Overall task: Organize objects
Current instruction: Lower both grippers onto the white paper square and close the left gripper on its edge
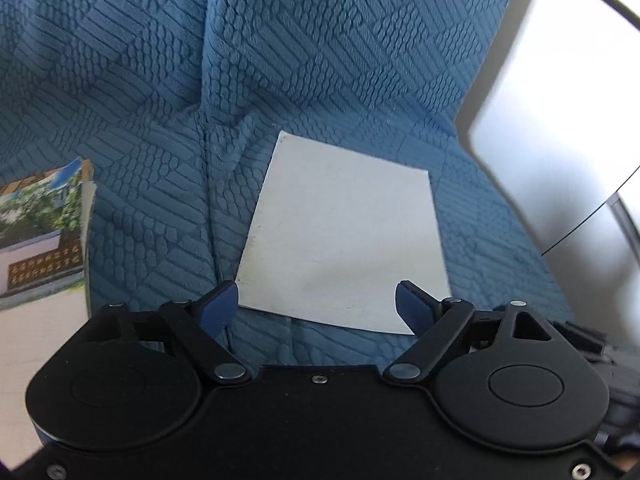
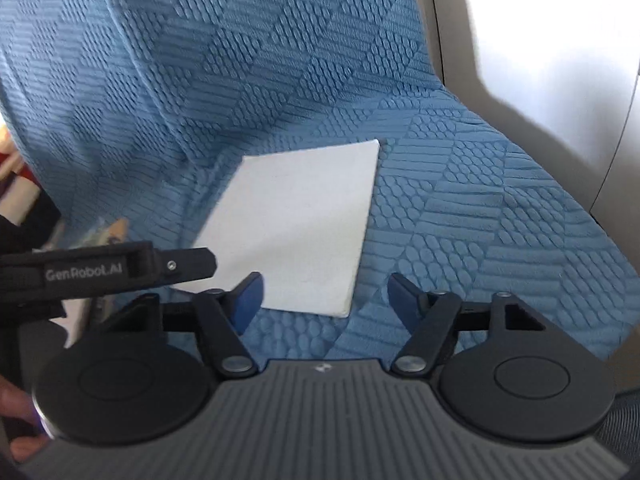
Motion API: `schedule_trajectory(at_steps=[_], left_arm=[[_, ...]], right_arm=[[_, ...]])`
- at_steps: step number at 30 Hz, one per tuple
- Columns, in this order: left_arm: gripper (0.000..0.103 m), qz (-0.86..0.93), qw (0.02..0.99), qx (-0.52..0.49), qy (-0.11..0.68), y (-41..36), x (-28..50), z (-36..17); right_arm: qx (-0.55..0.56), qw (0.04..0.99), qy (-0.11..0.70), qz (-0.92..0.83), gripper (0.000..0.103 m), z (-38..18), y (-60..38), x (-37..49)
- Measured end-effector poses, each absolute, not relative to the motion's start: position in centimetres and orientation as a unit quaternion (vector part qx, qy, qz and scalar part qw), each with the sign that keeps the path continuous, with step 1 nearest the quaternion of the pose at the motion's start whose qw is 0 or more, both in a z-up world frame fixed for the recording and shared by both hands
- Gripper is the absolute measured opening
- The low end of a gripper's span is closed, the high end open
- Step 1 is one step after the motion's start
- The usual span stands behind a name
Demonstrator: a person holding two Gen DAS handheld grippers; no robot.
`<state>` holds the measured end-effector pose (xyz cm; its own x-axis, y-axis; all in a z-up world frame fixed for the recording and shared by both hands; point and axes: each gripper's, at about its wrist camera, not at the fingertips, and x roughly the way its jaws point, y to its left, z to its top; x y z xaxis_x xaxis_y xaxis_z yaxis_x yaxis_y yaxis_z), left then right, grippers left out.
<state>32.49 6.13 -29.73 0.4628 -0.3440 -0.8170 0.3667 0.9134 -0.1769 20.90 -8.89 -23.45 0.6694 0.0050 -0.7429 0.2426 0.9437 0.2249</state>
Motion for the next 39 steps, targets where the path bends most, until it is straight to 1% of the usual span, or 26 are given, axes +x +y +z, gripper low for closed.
schedule_trajectory(at_steps=[3,5,8,9,10,11,13,15,18,21,25,26,27,29,34,35,36,39], left_arm=[[0.083,-0.211,0.855,0.019,0.474,6.1,33.0,-30.6],[0.081,-0.205,0.853,0.029,0.478,6.1,33.4,-31.3],[0.081,-0.201,0.851,0.042,0.484,6.1,33.8,-32.0],[0.078,-0.203,0.849,0.042,0.487,6.2,34.0,-32.3],[0.078,-0.205,0.847,0.037,0.488,6.3,34.1,-32.5],[0.080,-0.207,0.849,0.029,0.485,6.5,34.2,-32.5],[0.080,-0.203,0.849,0.018,0.488,6.6,34.4,-32.5],[0.082,-0.205,0.847,0.008,0.489,6.9,34.5,-32.4],[0.082,-0.210,0.844,-0.009,0.494,7.4,34.8,-32.2],[0.079,-0.213,0.837,-0.041,0.501,8.3,35.2,-32.1],[0.078,-0.213,0.823,-0.122,0.513,10.3,35.8,-32.1],[0.077,-0.218,0.817,-0.143,0.514,10.8,35.9,-32.0],[0.072,-0.227,0.809,-0.165,0.517,11.2,36.0,-32.0],[0.073,-0.233,0.794,-0.202,0.524,11.9,36.0,-32.0],[0.071,-0.233,0.790,-0.247,0.511,12.6,36.0,-31.9],[0.067,-0.236,0.787,-0.263,0.506,12.8,36.0,-31.9],[0.057,-0.243,0.777,-0.288,0.504,13.1,36.1,-32.1],[0.049,-0.268,0.719,-0.379,0.517,13.8,36.8,-33.6]], right_arm=[[0.155,0.893,0.418,-0.070,0.058,-24.3,-9.1,21.6],[0.152,0.889,0.427,-0.072,0.055,-24.8,-9.0,22.0],[0.146,0.888,0.429,-0.076,0.054,-25.1,-8.9,22.5],[0.145,0.888,0.429,-0.078,0.054,-25.2,-8.8,22.7],[0.143,0.889,0.429,-0.078,0.054,-25.2,-8.7,22.9],[0.139,0.889,0.429,-0.078,0.054,-25.3,-8.6,23.1],[0.127,0.892,0.428,-0.077,0.054,-25.4,-8.3,23.5],[0.120,0.893,0.427,-0.077,0.054,-25.5,-8.2,23.6],[0.125,0.894,0.425,-0.073,0.055,-25.6,-8.4,23.7],[0.148,0.893,0.420,-0.070,0.055,-25.7,-9.0,23.6],[0.196,0.888,0.411,-0.067,0.055,-25.8,-10.0,23.4],[0.212,0.886,0.408,-0.066,0.055,-25.9,-10.4,23.3],[0.229,0.883,0.404,-0.064,0.055,-26.0,-10.8,23.2],[0.266,0.876,0.397,-0.063,0.055,-26.3,-11.6,23.0],[0.358,0.852,0.376,-0.062,0.053,-27.0,-13.7,22.3],[0.376,0.847,0.372,-0.062,0.053,-27.2,-14.1,22.1],[0.391,0.841,0.368,-0.062,0.052,-27.4,-14.4,22.0],[0.428,0.827,0.359,-0.061,0.052,-27.8,-15.2,21.7]])
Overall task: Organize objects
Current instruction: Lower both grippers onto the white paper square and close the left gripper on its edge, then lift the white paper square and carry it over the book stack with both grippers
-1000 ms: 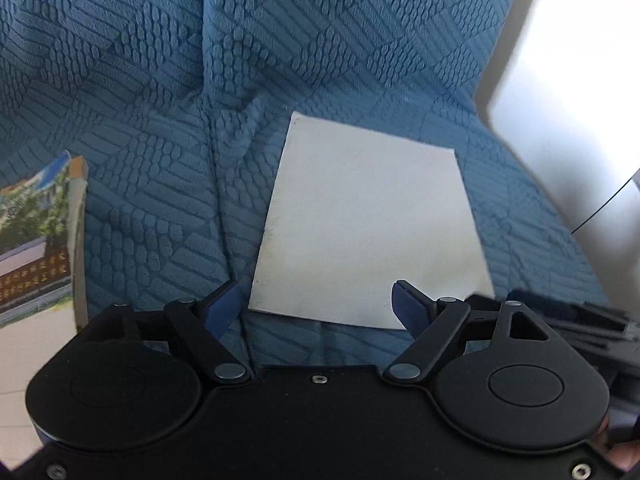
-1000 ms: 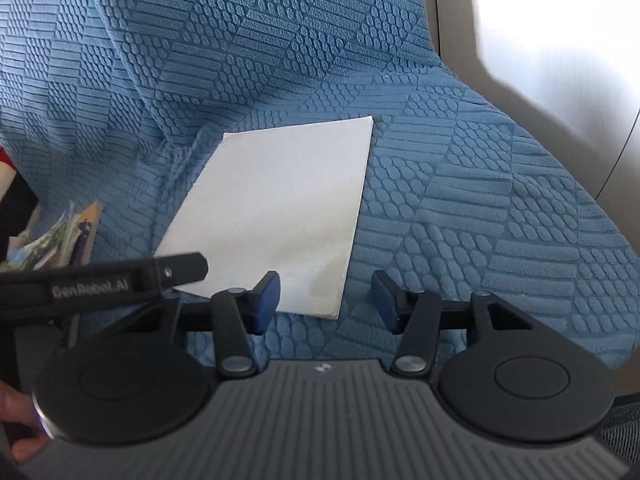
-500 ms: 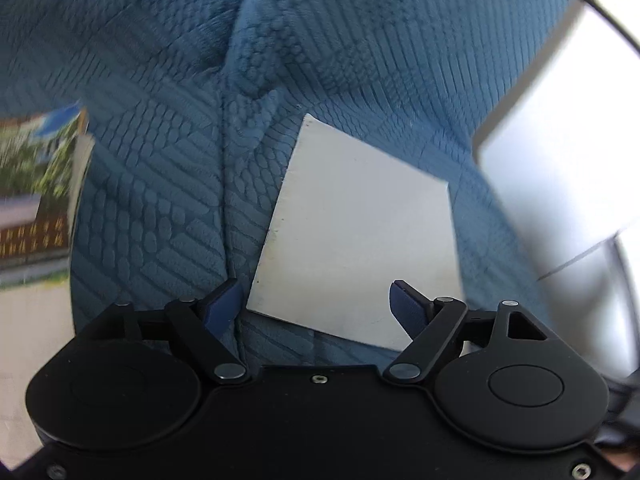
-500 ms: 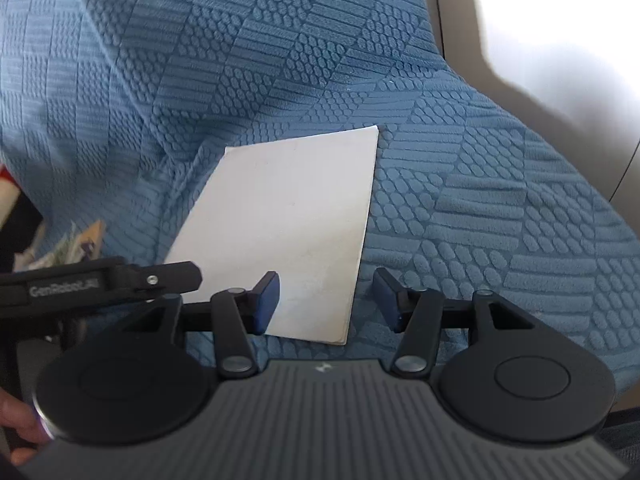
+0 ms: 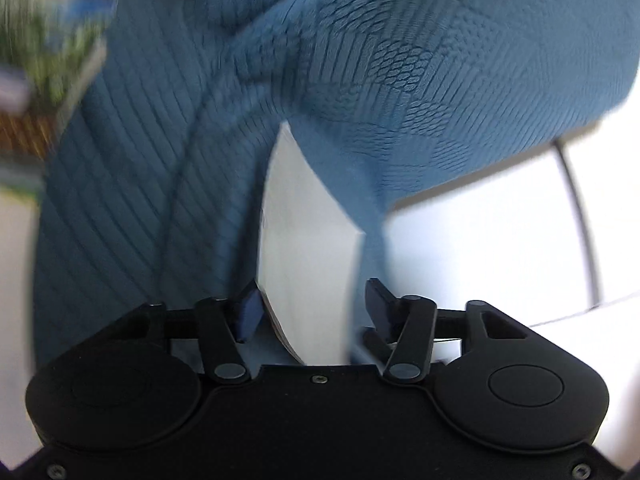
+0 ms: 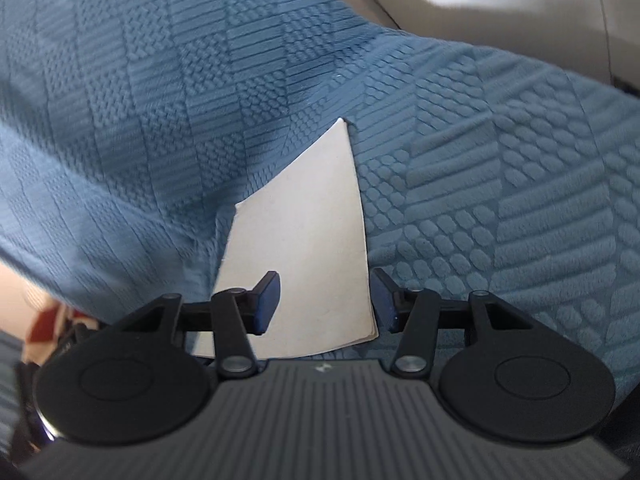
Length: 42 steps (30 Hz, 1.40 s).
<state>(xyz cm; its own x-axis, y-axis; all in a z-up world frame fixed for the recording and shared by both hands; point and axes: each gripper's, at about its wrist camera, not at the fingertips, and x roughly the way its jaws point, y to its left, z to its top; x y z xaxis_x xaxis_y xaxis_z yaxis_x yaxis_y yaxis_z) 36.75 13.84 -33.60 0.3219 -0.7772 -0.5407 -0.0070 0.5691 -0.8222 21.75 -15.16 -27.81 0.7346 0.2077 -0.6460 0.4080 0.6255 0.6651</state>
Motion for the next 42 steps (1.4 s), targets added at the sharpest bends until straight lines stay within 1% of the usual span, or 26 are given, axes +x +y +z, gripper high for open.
schedule_trajectory(at_steps=[2,4,5,6,9,11,14,17,19,21,23,28,32,36,37,39,40,42], left_arm=[[0.046,-0.259,0.716,-0.394,0.514,13.6,36.8,-34.1],[0.040,-0.247,0.728,-0.379,0.515,12.9,36.7,-34.1],[0.033,-0.243,0.732,-0.376,0.514,12.6,36.7,-34.2],[0.023,-0.238,0.734,-0.376,0.513,12.2,36.7,-34.4],[0.006,-0.218,0.741,-0.370,0.516,11.5,36.5,-34.5],[0.005,-0.214,0.749,-0.361,0.513,11.0,36.2,-34.3],[0.004,-0.219,0.761,-0.341,0.507,10.1,35.8,-33.6],[0.003,-0.227,0.768,-0.330,0.500,9.5,35.0,-32.9],[0.003,-0.231,0.770,-0.329,0.496,9.2,34.5,-32.5],[0.003,-0.232,0.772,-0.330,0.491,9.0,34.0,-32.1],[0.003,-0.232,0.772,-0.337,0.487,8.9,33.6,-31.9],[0.002,-0.237,0.760,-0.360,0.487,9.0,32.6,-31.6],[0.002,-0.235,0.756,-0.369,0.487,9.2,31.8,-31.4],[0.001,-0.227,0.753,-0.381,0.487,9.7,31.0,-31.2],[0.001,-0.225,0.752,-0.384,0.486,9.9,30.7,-31.1],[0.001,-0.223,0.751,-0.390,0.484,10.4,30.3,-31.0],[0.001,-0.222,0.751,-0.391,0.483,10.6,30.2,-30.9],[0.001,-0.220,0.754,-0.385,0.485,10.9,30.1,-30.8]], right_arm=[[0.446,0.820,0.354,-0.060,0.052,-28.1,-15.5,21.6],[0.461,0.814,0.350,-0.059,0.052,-28.4,-15.7,21.5],[0.467,0.811,0.348,-0.058,0.052,-28.6,-15.9,21.5],[0.472,0.809,0.346,-0.057,0.051,-28.7,-16.0,21.4],[0.491,0.796,0.349,-0.059,0.052,-29.0,-16.5,21.3],[0.494,0.794,0.349,-0.063,0.055,-29.0,-16.8,21.0],[0.498,0.801,0.325,-0.073,0.055,-28.2,-17.6,19.9],[0.528,0.795,0.295,-0.040,0.057,-27.8,-18.4,19.2],[0.558,0.777,0.290,0.003,0.063,-28.1,-18.4,19.3],[0.590,0.751,0.291,0.048,0.076,-28.7,-18.0,19.4],[0.608,0.732,0.299,0.074,0.084,-29.1,-17.4,19.4],[0.640,0.691,0.324,0.082,0.084,-30.7,-16.1,18.9],[0.648,0.691,0.315,0.055,0.084,-31.2,-16.2,18.7],[0.654,0.693,0.302,0.016,0.083,-31.5,-17.1,18.3],[0.653,0.697,0.296,0.006,0.080,-31.4,-17.3,18.2],[0.647,0.704,0.294,-0.001,0.067,-31.2,-17.6,17.9],[0.643,0.707,0.296,0.000,0.063,-31.1,-17.5,17.8],[0.642,0.707,0.298,0.003,0.045,-30.9,-17.3,17.8]])
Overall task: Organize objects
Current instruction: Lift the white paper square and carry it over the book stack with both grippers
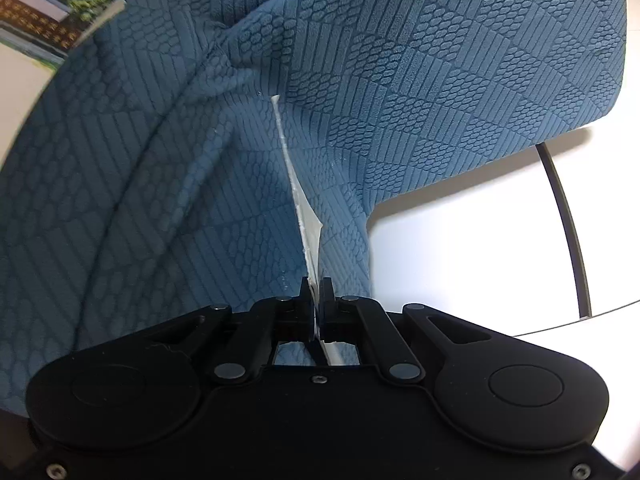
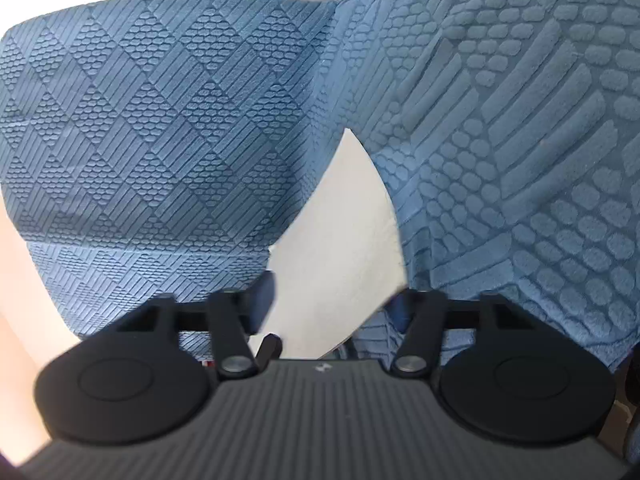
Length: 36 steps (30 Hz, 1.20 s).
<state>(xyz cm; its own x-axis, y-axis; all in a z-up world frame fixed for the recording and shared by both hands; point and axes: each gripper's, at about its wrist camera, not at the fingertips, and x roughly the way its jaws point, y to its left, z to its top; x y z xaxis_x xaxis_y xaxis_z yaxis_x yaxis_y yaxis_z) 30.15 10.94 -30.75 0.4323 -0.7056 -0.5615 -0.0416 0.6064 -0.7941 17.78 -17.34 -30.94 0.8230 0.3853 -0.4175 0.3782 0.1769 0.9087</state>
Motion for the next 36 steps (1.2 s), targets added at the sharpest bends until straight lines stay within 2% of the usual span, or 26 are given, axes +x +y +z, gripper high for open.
schedule_trajectory(at_steps=[1,3,6,19,25,36], left_arm=[[0.002,-0.219,0.754,-0.384,0.486,11.2,30.1,-30.7],[0.003,-0.218,0.753,-0.386,0.487,11.6,30.1,-30.6],[0.004,-0.215,0.751,-0.389,0.488,12.0,29.9,-30.6],[0.004,-0.215,0.752,-0.378,0.496,14.3,28.5,-26.2],[0.005,-0.202,0.748,-0.387,0.501,17.2,27.4,-23.5],[0.005,-0.193,0.771,-0.396,0.459,24.7,28.5,-16.2]], right_arm=[[0.638,0.710,0.300,0.001,0.040,-30.7,-17.3,17.7],[0.627,0.716,0.307,-0.004,0.022,-30.4,-17.0,17.9],[0.605,0.732,0.313,-0.006,0.010,-29.6,-16.7,17.8],[0.527,0.782,0.331,0.021,0.009,-24.4,-14.3,17.8],[0.504,0.794,0.338,0.049,0.009,-20.8,-11.9,18.5],[0.460,0.809,0.355,0.093,0.009,-14.2,-4.8,21.9]])
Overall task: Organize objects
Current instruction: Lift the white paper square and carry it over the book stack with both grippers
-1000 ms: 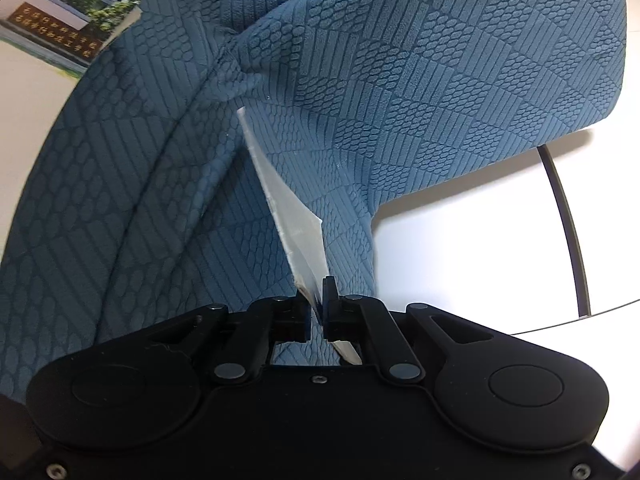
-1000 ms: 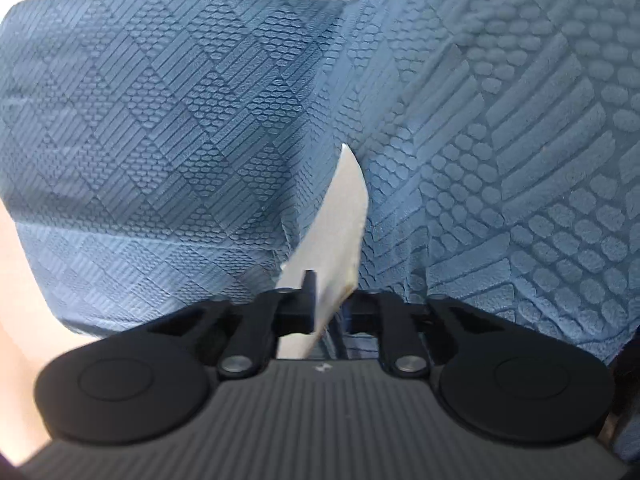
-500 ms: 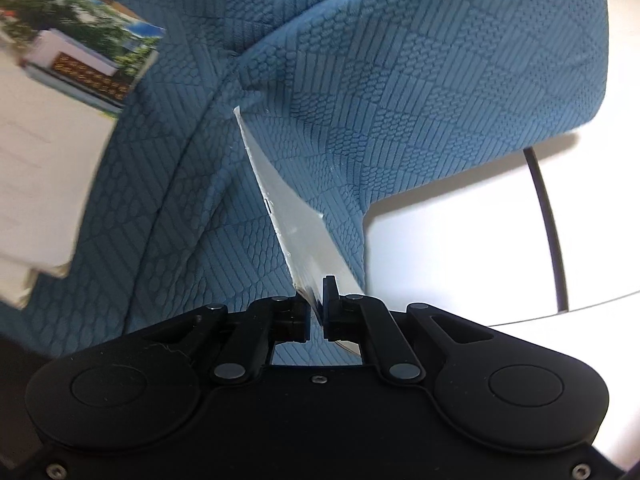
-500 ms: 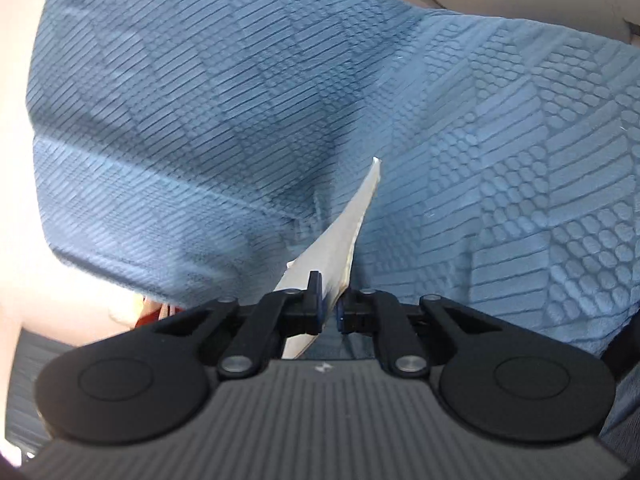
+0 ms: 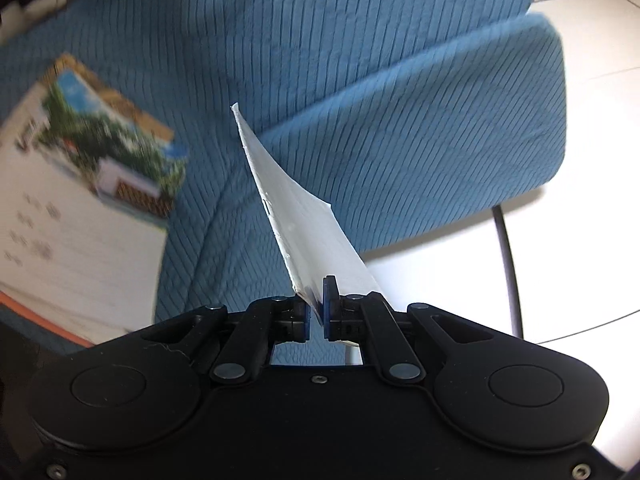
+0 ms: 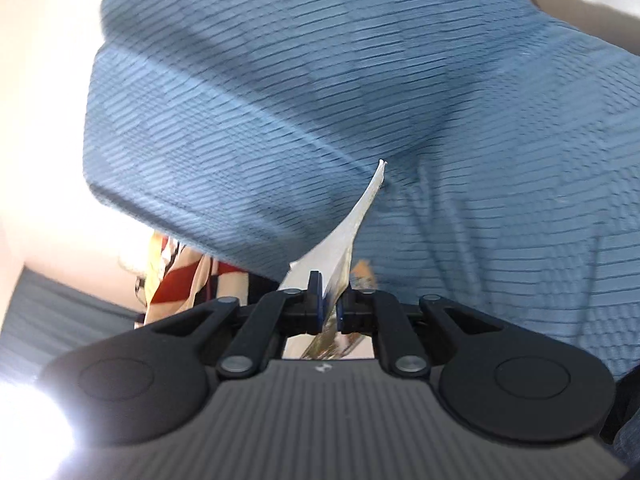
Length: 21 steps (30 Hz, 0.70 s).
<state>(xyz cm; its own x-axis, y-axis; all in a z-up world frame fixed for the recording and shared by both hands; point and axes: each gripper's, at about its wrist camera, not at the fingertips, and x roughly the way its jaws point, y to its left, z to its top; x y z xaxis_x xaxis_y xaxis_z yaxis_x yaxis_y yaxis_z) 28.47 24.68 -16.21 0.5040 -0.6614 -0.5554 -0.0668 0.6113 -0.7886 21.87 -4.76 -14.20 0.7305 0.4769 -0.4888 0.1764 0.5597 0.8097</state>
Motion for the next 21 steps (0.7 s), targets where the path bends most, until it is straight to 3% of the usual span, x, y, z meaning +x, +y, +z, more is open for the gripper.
schedule_trajectory(at_steps=[10,21], left_arm=[[0.005,-0.167,0.772,-0.392,0.472,33.3,29.1,-15.3],[0.005,-0.153,0.762,-0.384,0.499,37.0,31.1,-18.9]], right_arm=[[0.416,0.821,0.377,0.108,0.009,-13.2,4.0,23.5],[0.369,0.832,0.400,0.105,0.009,-15.4,9.4,25.2]])
